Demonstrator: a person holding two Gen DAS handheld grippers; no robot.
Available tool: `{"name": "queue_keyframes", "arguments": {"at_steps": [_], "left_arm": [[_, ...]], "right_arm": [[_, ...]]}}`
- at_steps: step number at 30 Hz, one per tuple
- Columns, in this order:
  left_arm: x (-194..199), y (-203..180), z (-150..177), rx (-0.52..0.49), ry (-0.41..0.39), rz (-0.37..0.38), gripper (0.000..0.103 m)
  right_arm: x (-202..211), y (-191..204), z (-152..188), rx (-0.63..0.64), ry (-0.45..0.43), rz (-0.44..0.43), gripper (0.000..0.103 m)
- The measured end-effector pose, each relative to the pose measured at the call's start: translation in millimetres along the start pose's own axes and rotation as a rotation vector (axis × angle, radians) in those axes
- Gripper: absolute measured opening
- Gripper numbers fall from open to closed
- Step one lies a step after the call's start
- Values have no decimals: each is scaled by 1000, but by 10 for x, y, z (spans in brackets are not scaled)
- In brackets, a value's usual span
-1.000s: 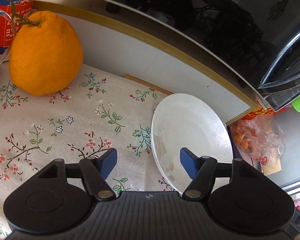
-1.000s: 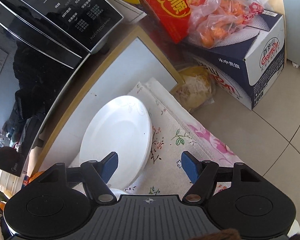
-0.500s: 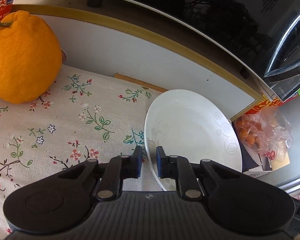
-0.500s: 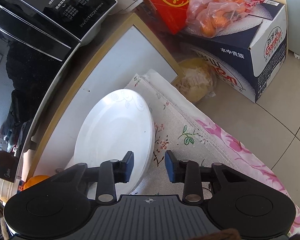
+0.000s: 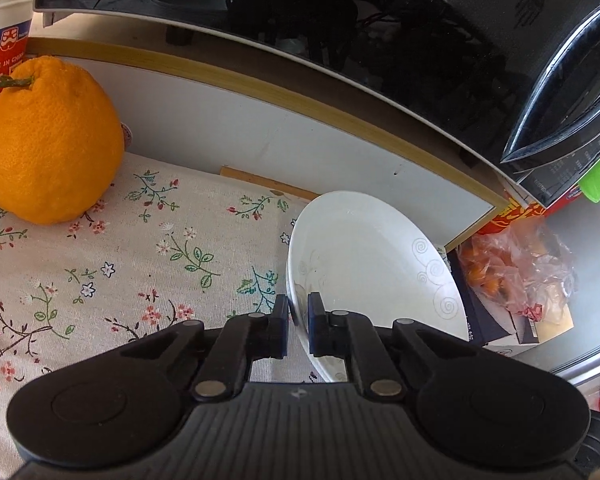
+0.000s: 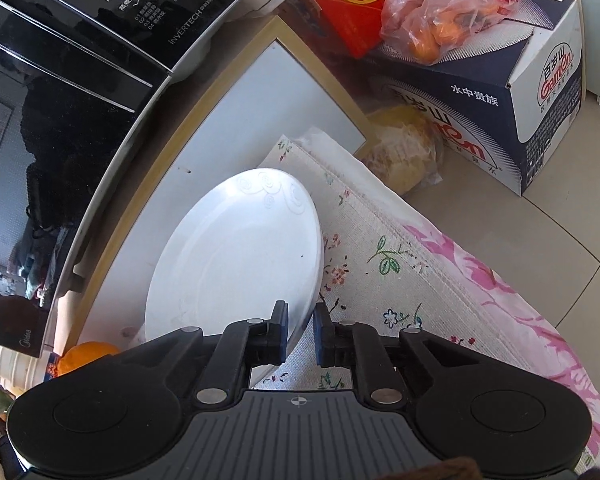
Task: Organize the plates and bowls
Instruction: 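Close the left gripper on the white plate rim while the right gripper grips beside it, then lift the white plate with both grippers away from the microwave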
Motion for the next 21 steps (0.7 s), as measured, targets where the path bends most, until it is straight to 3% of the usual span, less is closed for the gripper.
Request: {"name": "queue_keyframes", "arguments": {"at_steps": [6,21], "left_arm": [[91,-52,-17,-3,-16,29,8],[374,-136,42,-8,-42,64,9]], "right_arm": [[191,55,-72,13,-68,-25,13],[511,145,-55,89,-87,-28,13]]}}
Point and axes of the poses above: each gripper's, at about its wrist camera, not at the fingertips, and x roughly against the way its jaws point, y to its left, z to its underside, the point moved 8 cm from there along -x, roughly the way its jaws point, and after that the axes turned 8 degrees about x, right-handed, at the moved point
